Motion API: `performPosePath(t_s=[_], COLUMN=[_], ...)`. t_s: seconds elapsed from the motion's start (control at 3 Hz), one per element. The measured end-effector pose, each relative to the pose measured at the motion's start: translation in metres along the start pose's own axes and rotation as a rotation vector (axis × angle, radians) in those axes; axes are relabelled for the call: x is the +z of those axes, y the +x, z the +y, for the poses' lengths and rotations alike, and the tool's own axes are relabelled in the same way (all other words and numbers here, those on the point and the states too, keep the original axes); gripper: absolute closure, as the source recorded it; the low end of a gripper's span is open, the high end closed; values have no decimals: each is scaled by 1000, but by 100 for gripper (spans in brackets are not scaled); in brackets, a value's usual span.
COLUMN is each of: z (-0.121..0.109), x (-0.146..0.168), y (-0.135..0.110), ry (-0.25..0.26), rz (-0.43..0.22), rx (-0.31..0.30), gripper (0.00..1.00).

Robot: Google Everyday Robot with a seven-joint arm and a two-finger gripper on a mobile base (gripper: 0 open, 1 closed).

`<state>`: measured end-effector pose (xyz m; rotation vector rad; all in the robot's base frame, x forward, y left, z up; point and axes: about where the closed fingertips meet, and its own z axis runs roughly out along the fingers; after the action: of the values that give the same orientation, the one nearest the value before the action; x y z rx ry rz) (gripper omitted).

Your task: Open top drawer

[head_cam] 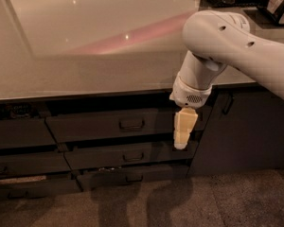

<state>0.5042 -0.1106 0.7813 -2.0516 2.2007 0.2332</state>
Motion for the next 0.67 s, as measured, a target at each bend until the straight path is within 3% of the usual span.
performPosePath(t_s=[0.67], z=[11], x=[0], y=[-2], ry=[172], rz=[41], rx=[-54], gripper=[0])
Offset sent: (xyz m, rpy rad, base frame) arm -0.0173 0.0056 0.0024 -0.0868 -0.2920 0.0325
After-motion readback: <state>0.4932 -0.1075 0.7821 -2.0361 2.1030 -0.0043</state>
